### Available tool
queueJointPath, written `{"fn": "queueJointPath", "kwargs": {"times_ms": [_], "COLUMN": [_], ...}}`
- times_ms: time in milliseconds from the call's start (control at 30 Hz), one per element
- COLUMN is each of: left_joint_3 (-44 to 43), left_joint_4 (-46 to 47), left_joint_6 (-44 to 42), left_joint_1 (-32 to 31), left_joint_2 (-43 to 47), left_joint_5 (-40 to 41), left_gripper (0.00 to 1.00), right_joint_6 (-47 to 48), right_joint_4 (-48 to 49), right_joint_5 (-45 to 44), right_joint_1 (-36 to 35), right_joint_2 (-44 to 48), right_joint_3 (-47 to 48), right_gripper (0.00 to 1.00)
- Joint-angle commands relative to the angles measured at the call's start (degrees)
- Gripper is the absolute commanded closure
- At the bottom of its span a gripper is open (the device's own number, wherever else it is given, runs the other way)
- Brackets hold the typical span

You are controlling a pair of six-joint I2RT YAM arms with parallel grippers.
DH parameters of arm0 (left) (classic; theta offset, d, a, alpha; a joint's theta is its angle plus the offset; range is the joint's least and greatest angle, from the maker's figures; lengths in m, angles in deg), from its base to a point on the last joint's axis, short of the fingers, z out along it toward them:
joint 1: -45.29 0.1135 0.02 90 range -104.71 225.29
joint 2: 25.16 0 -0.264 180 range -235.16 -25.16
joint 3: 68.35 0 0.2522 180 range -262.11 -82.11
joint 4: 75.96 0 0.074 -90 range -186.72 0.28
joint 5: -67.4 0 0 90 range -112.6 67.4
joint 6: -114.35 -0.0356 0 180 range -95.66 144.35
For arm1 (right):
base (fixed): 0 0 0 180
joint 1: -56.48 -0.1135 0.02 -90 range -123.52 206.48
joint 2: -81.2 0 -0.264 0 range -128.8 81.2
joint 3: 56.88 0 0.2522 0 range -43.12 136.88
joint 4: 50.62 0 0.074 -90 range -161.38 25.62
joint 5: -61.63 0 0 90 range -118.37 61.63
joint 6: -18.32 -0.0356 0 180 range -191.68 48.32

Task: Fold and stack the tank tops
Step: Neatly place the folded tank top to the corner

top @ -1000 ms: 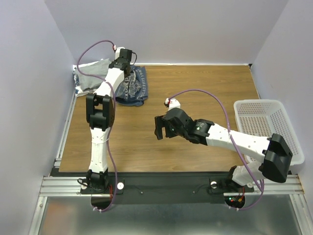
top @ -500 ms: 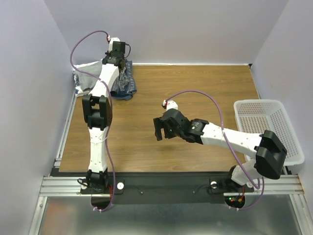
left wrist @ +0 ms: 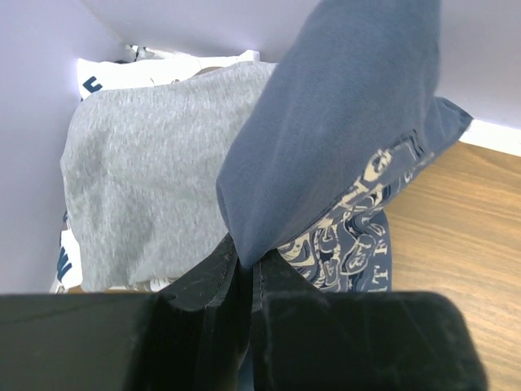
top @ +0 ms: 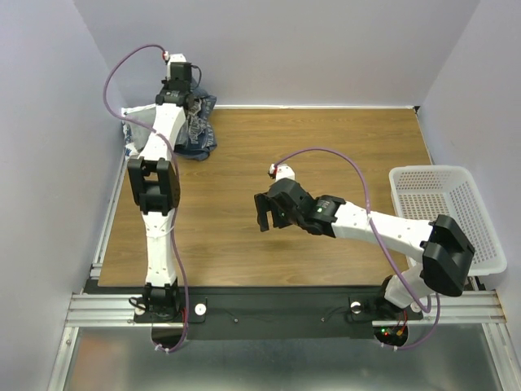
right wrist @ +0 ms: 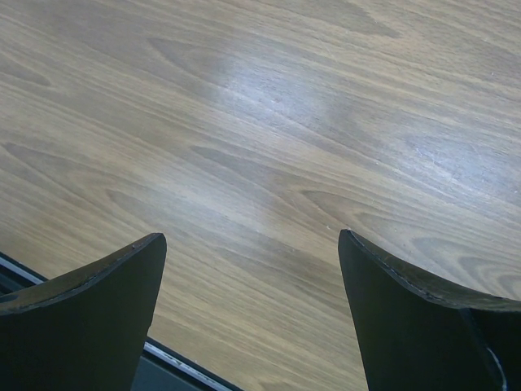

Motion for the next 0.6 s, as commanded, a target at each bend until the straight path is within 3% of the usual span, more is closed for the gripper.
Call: {"fn": "queueJointPath", "kwargs": {"times_ms": [0, 300, 367, 400, 500, 567], "left_joint_3": [-3.53, 4.64, 4.3, 4.03, 4.55, 5.86], "left_joint_4": [3.59, 10.96, 10.8, 9.84, 10.01, 10.53], "left_joint_6": [1.41, 9.4, 10.55, 10.73, 10.81, 11.16], "left_joint_1": [5.39, 16.91, 18.14, 18.32, 18.5, 18.41], "left_joint_2": [5.06, 4.01, 2.08, 1.29, -0.48, -0.3], "left_joint_5": [-3.81, -10.5, -11.37, -11.29, -11.64, -11.81], "left_gripper": [1.0, 1.0, 0.91, 0.77, 0.52, 0.43], "right_joint_6": [0.51, 0.07, -0.11, -0.19, -0.37, -0.46], "right_joint_4": [0.89, 0.97, 1.06, 1.15, 1.33, 1.41], "right_joint_5": [-0.94, -1.2, -0.85, -0.85, -0.67, -0.59], "right_joint_1": [0.5, 0.5, 0.5, 0.59, 0.5, 0.5], "right_joint_2": [-0.97, -1.58, -1.93, -2.11, -2.2, -2.28], "right_joint_3": [2.98, 2.45, 2.19, 2.1, 1.83, 1.75], "right_gripper": [0.08, 0.08, 0.08, 0.08, 0.08, 0.08]}}
